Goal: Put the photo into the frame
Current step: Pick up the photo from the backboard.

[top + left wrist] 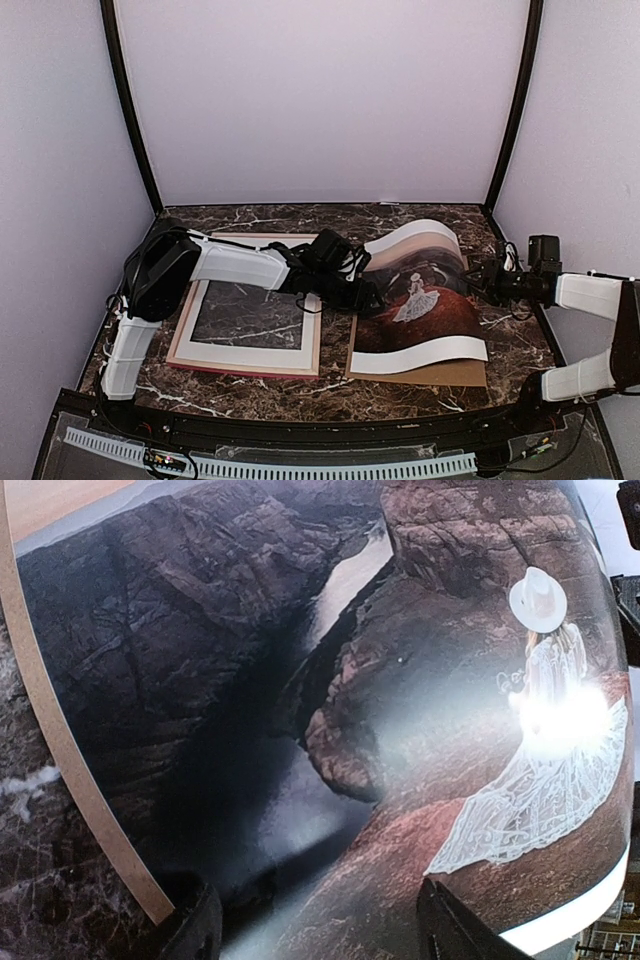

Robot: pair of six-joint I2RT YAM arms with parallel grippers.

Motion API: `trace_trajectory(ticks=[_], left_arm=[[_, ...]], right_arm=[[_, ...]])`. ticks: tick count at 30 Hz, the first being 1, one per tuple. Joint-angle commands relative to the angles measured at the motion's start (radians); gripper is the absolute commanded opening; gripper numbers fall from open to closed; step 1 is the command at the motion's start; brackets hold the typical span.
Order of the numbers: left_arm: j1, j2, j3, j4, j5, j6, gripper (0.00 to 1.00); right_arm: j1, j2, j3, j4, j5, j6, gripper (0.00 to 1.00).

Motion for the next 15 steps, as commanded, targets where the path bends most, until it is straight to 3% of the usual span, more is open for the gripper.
trace_trajectory(ticks=[1,9,15], left_arm=[[-0.01,0.027,-0.037,-0.068,-0.006,-0.009,0.7],[-0.01,0.027,-0.035,-0.066,-0.002,-0.011,0.7],[-0.01,0.027,-0.034,-0.065,-0.003,-0.013,0.7]], right_arm=[[-0.008,-0.007,-0.013,0.06,-0.07,0.018,0.5],[-0.014,-0.017,-0.018,0.059,-0.089,0.017,0.53],[-0.016,-0.015,-0.016,0.059,-0.099,0.009,0.47]])
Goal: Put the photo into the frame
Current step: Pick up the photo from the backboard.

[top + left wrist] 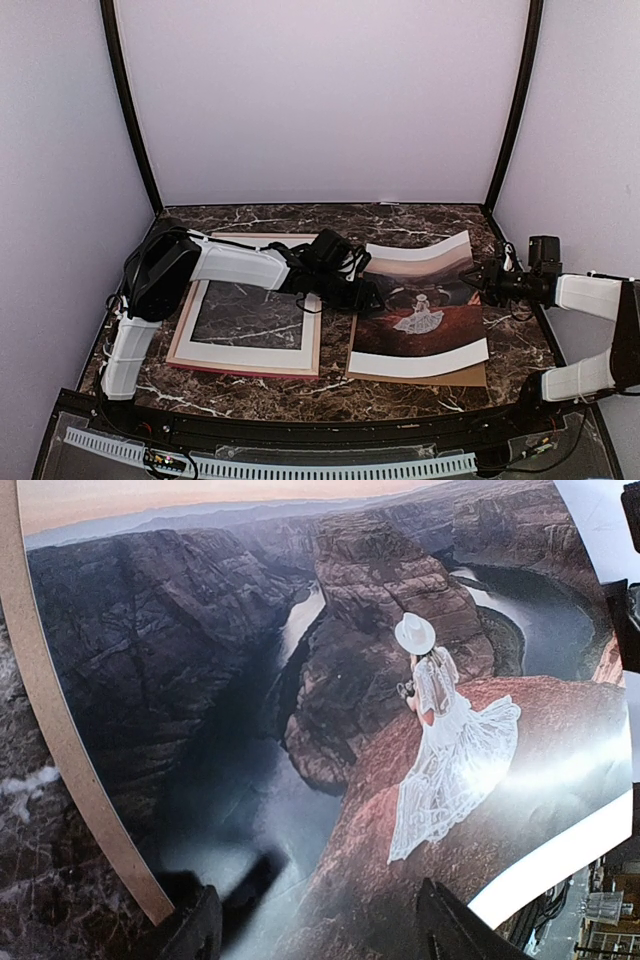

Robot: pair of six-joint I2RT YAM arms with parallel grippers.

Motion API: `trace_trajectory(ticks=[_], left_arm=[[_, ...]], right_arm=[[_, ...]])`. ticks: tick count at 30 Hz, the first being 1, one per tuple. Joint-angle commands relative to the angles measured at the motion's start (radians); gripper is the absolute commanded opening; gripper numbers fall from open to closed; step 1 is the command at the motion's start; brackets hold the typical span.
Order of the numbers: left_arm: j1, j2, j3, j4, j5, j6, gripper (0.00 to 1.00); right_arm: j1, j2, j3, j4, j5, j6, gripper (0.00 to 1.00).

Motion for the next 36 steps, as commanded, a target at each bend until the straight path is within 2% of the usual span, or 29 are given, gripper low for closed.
trace_trajectory(ticks=[1,11,19,24,29,36], left_arm=[[-0.009,0.028,-0.034,-0.068,-0.004,-0.009,0.7],[-0.01,0.025,-0.032,-0.067,0.002,-0.014,0.7],[-0.009,0.017,-0.032,-0.045,0.012,-0.022,0.7],[-0.009,0.01,-0.033,-0.038,0.02,-0.025,0.7],[-0.009,-0.026,-0.042,-0.009,0.013,-0.019,0.71],[-0.01,-0.117,-0.044,0.0,0.003,0.0,0.76]], right_arm=[[-0.008,-0.012,-0.009,0.039,-0.028,-0.006,0.45],[-0.008,-0.009,0.018,-0.049,0.051,-0.066,0.28],[-0.007,-0.03,0.05,-0.096,0.093,-0.082,0.01],[-0.007,-0.037,0.069,-0.119,0.111,-0.091,0.0],[-0.007,-0.065,0.145,-0.229,0.179,-0.131,0.0],[0.009,-0.135,0.416,-0.503,0.417,-0.206,0.0]])
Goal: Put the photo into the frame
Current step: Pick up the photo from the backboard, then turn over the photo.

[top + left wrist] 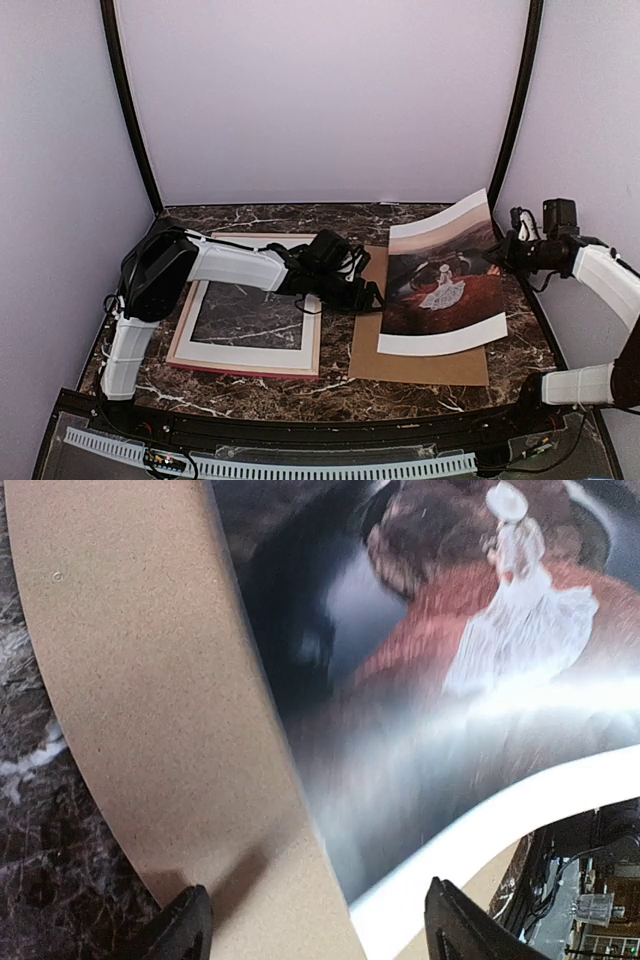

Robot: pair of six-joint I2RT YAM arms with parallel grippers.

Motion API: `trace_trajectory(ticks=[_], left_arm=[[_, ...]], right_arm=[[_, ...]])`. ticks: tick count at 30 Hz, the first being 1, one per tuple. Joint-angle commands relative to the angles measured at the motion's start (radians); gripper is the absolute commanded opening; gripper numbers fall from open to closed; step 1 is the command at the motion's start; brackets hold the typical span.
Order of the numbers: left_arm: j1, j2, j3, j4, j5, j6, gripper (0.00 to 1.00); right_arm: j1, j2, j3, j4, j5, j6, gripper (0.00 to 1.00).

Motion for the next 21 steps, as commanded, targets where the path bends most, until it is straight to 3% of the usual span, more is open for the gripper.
trace_trajectory(ticks=[1,5,15,21], left_arm=[[-0.005,-0.117,-0.02,-0.035,-0.008,0.018,0.76],[-0.006,-0.173,-0.028,-0.048,-0.037,0.035,0.78],[0.016,-0.347,-0.123,-0.021,-0.108,0.022,0.87],[0.089,-0.524,-0.287,0.051,-0.09,-0.046,0.88]], right_arm=[[0.018,-0.052,0.198,-0.158,0.194,-0.059,0.0],[0.11,-0.054,0.383,-0.259,0.372,-0.059,0.0],[0.66,0.2,0.707,-0.426,0.885,-0.03,0.0],[0.885,0.405,0.797,-0.418,0.959,-0.014,0.0]])
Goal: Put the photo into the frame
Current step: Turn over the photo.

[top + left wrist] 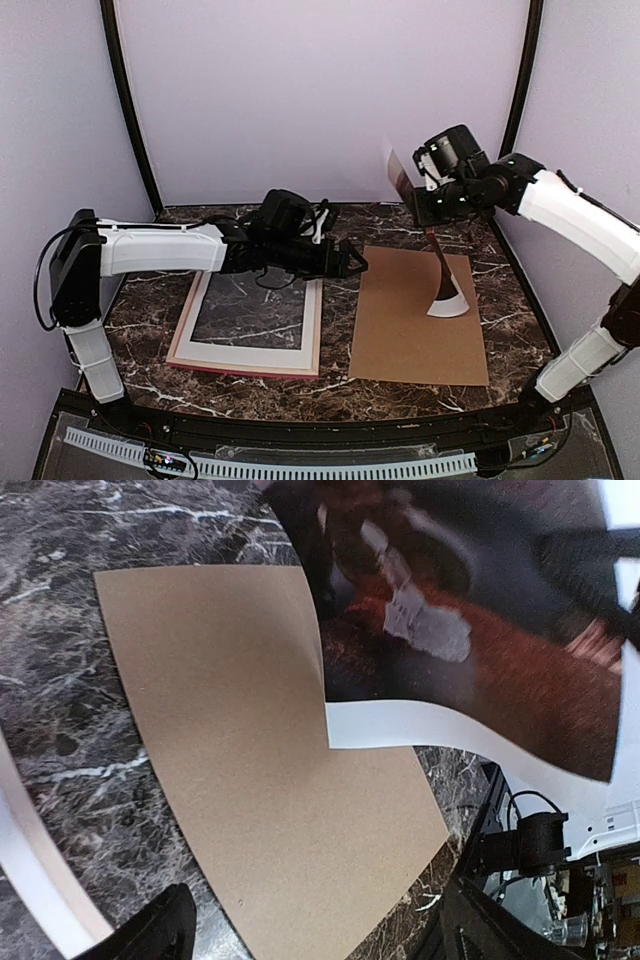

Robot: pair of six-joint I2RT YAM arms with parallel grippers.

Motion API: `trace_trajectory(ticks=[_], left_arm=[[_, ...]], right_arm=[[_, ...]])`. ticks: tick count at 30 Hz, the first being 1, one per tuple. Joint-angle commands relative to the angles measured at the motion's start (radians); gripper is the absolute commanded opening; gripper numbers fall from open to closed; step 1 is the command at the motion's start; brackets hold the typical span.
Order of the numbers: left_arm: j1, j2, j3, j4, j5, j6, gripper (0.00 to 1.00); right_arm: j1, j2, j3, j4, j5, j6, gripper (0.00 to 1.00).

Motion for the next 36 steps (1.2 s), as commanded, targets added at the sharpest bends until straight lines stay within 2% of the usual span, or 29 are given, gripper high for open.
trace_trajectory(ticks=[1,7,12,18,27,36], left_arm=[[0.079,-0.173,-0.129,0.069,0.005,-0.059,0.88],[0.157,-0.335,-0.276,0.114,-0.011,-0.144,0.88],[0.176,-0.374,-0.322,0.127,-0.049,-0.194,0.88],[0.207,-0.351,-0.354,0.149,-0.065,-0.268,0.86],[0.23,-0.313,-0.414,0.222,-0.091,-0.346,0.84],[0.239,-0.203,-0.407,0.313,-0.029,-0.369,0.82]], right_arm=[[0.123,0.118,0.069,-0.02,0.109,0.019,0.0],[0.204,0.26,0.097,0.071,0.026,0.026,0.0],[0.247,0.374,0.122,0.121,-0.022,0.04,0.0],[0.281,0.441,0.124,0.169,-0.054,0.064,0.0],[0.291,0.468,0.045,0.309,-0.128,0.106,0.0],[0.293,0.506,-0.013,0.409,-0.218,0.146,0.0]])
